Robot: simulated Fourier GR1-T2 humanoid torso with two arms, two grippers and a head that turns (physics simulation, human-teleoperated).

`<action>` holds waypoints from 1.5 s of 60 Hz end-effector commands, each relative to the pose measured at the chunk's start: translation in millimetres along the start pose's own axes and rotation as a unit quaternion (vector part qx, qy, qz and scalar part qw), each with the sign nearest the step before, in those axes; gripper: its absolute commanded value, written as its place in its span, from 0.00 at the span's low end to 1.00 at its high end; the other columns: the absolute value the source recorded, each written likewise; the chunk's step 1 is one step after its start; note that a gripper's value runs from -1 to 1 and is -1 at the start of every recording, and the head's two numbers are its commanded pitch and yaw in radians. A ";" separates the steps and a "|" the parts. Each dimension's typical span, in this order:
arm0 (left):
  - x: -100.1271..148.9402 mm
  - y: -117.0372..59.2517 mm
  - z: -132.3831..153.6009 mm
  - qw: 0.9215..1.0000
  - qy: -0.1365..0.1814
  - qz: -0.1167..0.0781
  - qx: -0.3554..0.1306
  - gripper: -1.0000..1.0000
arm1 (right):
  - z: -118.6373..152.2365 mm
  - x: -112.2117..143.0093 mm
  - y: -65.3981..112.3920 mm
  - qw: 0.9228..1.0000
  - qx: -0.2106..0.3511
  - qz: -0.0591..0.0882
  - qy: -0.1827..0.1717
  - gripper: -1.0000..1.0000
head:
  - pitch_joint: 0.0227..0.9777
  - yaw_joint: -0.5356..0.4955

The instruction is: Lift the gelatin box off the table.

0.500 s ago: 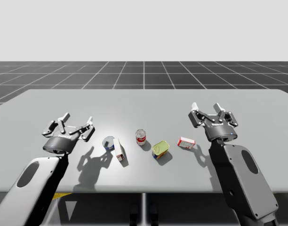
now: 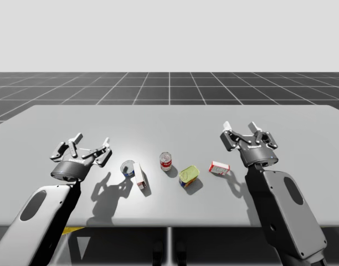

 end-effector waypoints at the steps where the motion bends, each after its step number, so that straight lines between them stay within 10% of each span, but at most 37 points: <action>1: -1.1 0.0 -0.4 1.000 0.004 -0.003 -0.001 0.00 | -0.6 -0.1 0.9 1.000 0.001 0.000 0.002 0.00 | 0.44 0.51; 37: -0.3 -8.9 -0.5 1.000 0.008 -0.005 -0.023 0.00 | -1.1 1.1 1.6 1.000 -0.001 0.004 0.000 0.00 | 0.84 0.19; 52: 1.6 -12.4 1.6 1.000 0.007 0.001 -0.030 0.00 | 4.5 7.4 10.5 1.000 0.000 -0.005 -0.001 0.00 | 0.85 0.17; 72: 2.6 -11.7 3.0 0.999 0.006 0.008 -0.031 0.00 | 52.6 14.7 13.6 0.999 0.030 0.021 0.023 0.00 | 0.84 0.17; 90: 2.2 -12.6 2.4 0.999 0.008 0.009 -0.032 0.00 | 89.7 -6.9 21.7 0.998 0.025 0.006 0.054 0.00 | 0.84 0.18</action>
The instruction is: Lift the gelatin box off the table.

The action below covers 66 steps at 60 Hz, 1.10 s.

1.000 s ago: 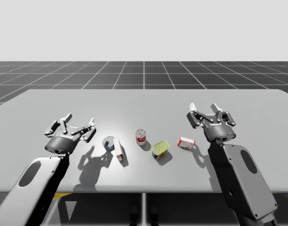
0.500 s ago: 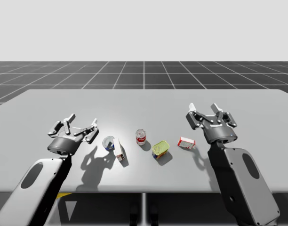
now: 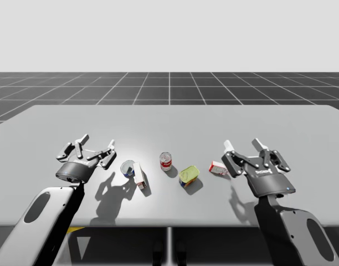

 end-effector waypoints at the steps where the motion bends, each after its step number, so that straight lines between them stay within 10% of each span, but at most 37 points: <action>1: -0.3 -0.4 -0.4 1.000 0.001 0.001 -0.001 0.00 | 18.8 -15.9 8.2 1.000 0.002 -0.010 0.021 0.00 | 0.84 0.18; 55: 0.8 -2.3 1.6 1.000 -0.001 -0.001 -0.003 0.00 | 14.5 -118.3 51.9 0.982 -0.141 0.036 0.120 0.00 | 0.85 0.18; 66: 1.1 -2.5 2.2 1.000 -0.002 0.000 -0.003 0.00 | 4.5 -121.1 49.8 0.976 -0.161 0.027 0.143 0.00 | 0.85 0.18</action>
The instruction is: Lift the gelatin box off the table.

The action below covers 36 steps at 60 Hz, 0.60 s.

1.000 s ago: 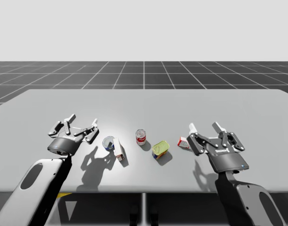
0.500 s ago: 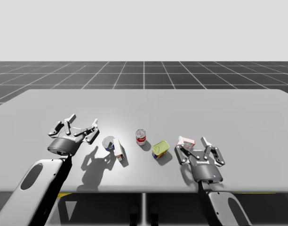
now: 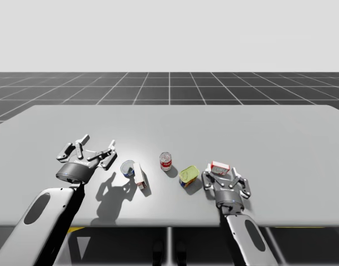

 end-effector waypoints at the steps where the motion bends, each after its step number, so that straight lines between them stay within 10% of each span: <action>1: 0.2 -0.2 0.3 1.000 0.000 0.000 0.000 0.00 | -10.3 -5.2 -0.8 1.000 -0.019 -0.002 0.021 0.00 | 0.85 0.18; 33: 0.7 -1.7 0.9 1.000 -0.001 0.000 -0.003 0.00 | -34.3 -5.6 1.2 0.995 0.013 -0.009 0.100 0.00 | 0.84 0.18; 36: 0.8 -1.8 0.9 1.000 -0.001 0.000 -0.003 0.00 | -33.1 -7.1 1.0 0.995 0.007 -0.007 0.102 0.47 | 0.84 0.18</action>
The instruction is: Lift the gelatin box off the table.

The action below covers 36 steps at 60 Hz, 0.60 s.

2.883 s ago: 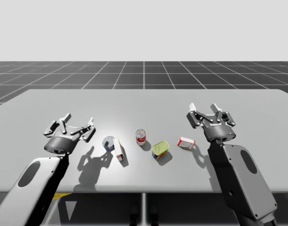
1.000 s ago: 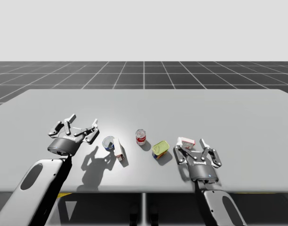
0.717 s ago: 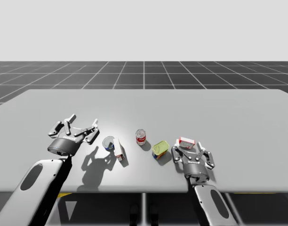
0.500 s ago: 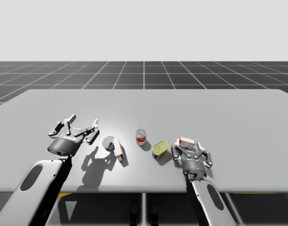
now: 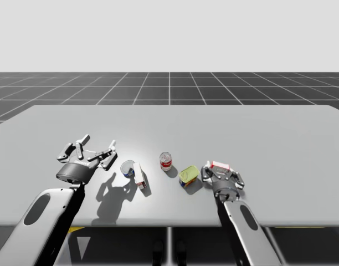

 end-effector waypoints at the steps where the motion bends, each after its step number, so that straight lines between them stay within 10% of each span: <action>1: 0.2 -0.5 0.1 1.000 0.000 0.000 -0.001 0.00 | -2.5 -6.6 -0.9 1.000 0.000 0.004 0.021 0.59 | 0.84 0.18; 2: 0.2 -0.6 0.1 1.000 0.000 0.000 -0.001 0.00 | -2.2 -6.6 -0.6 1.000 -0.001 0.004 0.021 0.87 | 0.84 0.18; 4: 0.2 -0.8 0.2 1.000 0.000 -0.001 -0.001 0.00 | -1.7 -7.0 -0.6 1.000 -0.001 0.002 0.020 1.00 | 0.84 0.18; 36: 0.2 -2.9 1.0 1.000 0.001 -0.001 0.000 0.00 | 0.2 -9.1 -1.5 1.000 0.003 -0.003 0.015 1.00 | 0.51 0.15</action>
